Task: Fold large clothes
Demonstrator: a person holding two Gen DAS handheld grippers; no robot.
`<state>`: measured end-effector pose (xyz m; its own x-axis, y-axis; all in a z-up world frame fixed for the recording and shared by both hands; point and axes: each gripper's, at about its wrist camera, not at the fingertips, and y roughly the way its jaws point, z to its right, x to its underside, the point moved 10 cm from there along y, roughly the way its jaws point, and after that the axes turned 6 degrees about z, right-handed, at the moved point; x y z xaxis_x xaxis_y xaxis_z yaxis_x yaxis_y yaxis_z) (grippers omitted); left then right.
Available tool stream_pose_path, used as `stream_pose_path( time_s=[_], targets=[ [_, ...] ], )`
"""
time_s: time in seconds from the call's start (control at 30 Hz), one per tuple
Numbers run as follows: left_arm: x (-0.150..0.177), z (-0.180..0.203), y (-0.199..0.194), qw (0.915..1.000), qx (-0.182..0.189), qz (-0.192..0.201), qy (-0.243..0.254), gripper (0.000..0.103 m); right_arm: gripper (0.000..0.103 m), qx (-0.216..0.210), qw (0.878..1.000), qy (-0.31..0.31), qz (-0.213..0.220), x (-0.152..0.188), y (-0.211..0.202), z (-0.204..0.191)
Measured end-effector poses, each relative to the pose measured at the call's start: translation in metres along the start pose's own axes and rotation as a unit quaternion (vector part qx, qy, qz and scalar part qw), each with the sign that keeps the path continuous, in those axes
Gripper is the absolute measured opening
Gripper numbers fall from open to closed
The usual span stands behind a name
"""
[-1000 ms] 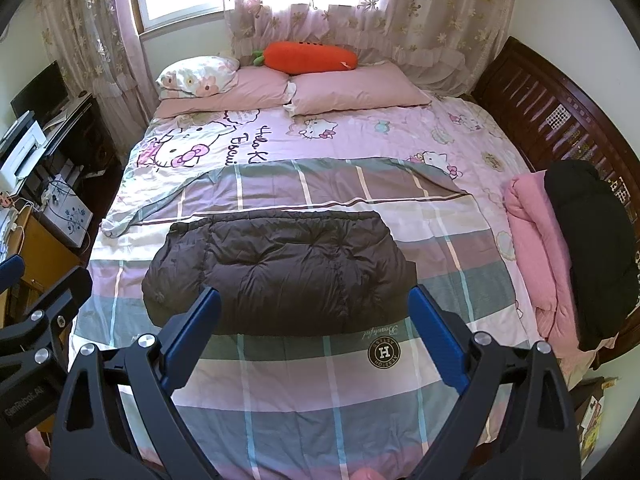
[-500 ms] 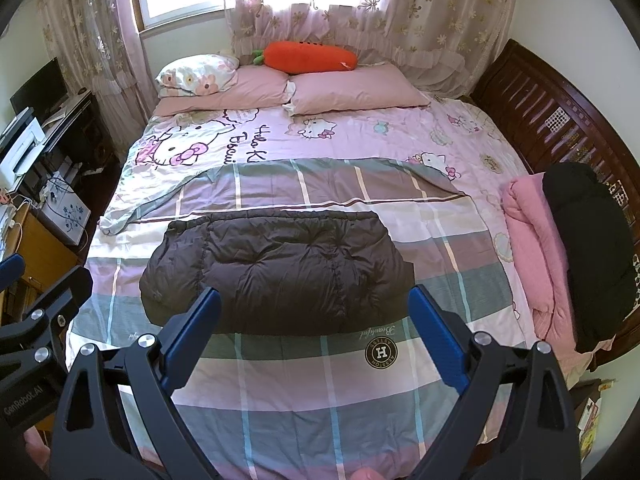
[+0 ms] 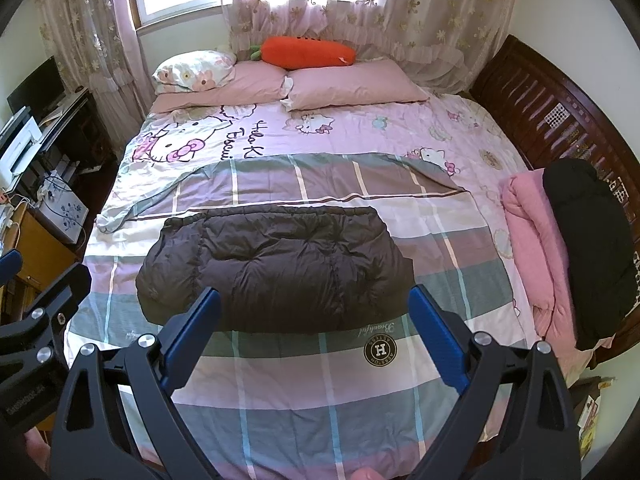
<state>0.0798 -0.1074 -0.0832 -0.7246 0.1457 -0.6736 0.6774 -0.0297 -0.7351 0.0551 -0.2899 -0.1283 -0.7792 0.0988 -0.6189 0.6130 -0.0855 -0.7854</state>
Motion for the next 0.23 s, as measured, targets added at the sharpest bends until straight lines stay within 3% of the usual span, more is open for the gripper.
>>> stream_pose_path(
  time_s=[0.23],
  targets=[
    [0.004,0.0048,0.0087,0.9999,0.005,-0.009,0.006,0.101,0.095,-0.005,1.0,0.0,-0.005,-0.0011,0.008,0.0048]
  ],
)
